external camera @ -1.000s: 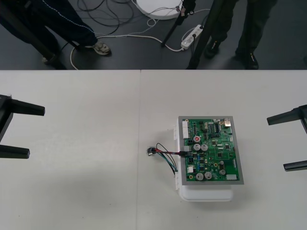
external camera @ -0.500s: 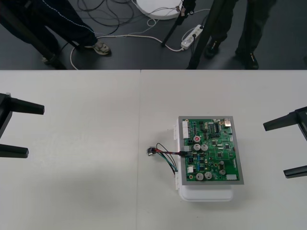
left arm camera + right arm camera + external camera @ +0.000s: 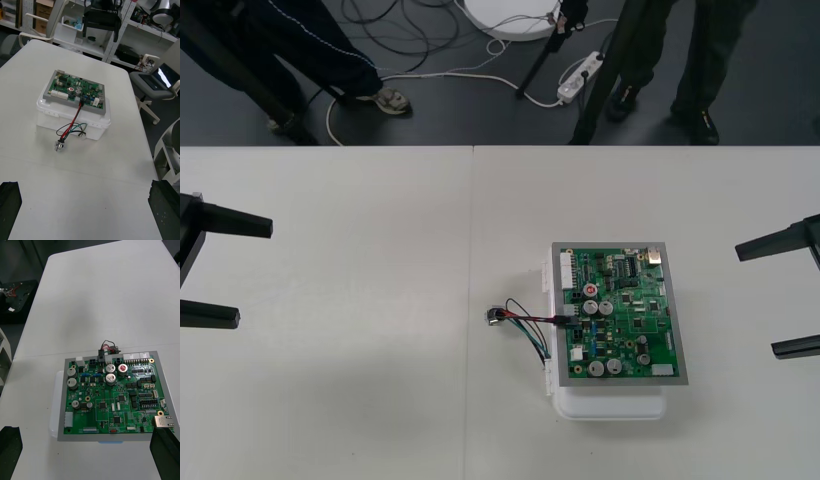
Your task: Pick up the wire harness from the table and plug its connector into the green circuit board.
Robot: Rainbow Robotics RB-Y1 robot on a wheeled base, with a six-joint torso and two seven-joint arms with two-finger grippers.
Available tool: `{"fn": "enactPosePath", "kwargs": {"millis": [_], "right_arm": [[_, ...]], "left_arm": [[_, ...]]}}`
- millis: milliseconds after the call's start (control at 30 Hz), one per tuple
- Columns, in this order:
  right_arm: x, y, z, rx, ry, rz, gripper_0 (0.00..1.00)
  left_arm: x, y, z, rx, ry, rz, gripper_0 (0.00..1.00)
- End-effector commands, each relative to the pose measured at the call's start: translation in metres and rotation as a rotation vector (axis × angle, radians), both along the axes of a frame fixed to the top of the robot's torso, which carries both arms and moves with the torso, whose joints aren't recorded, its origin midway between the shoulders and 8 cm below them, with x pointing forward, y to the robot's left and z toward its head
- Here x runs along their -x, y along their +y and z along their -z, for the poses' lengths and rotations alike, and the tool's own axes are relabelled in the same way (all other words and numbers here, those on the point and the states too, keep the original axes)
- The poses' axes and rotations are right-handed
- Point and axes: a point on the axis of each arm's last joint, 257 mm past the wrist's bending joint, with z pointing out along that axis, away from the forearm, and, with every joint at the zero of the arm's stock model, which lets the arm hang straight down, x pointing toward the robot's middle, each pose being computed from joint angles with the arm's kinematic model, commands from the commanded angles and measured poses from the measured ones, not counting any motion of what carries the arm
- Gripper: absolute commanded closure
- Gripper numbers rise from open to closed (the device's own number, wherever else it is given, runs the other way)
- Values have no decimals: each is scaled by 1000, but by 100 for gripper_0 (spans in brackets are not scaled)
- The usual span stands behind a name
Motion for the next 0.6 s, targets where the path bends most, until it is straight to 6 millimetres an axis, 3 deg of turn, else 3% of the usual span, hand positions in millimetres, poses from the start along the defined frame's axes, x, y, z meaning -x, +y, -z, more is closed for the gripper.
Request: {"fn": "enactPosePath", "kwargs": {"millis": [33, 600], "right_arm": [[-13, 4, -18, 5, -182, -58, 0], [-13, 4, -20, -3, -183, -56, 0]], "left_arm": [[6, 2, -13, -61, -67, 63, 0], [6, 2, -13, -61, -67, 63, 0]]}}
